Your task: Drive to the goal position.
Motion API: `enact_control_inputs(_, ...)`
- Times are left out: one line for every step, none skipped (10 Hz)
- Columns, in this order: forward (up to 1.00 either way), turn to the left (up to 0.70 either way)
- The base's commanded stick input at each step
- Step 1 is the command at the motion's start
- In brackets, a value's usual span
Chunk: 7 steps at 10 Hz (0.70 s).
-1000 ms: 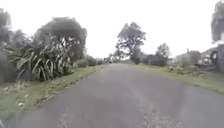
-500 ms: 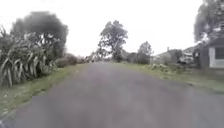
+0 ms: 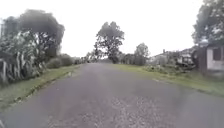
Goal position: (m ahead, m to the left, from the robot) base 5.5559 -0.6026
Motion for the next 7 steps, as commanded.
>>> enact_control_inputs(1.0, 0.0)
enact_control_inputs(1.0, 0.0)
enact_control_inputs(1.0, 0.0)
enact_control_inputs(1.0, 0.0)
enact_control_inputs(1.0, 0.0)
enact_control_inputs(1.0, 0.0)
enact_control_inputs(1.0, 0.0)
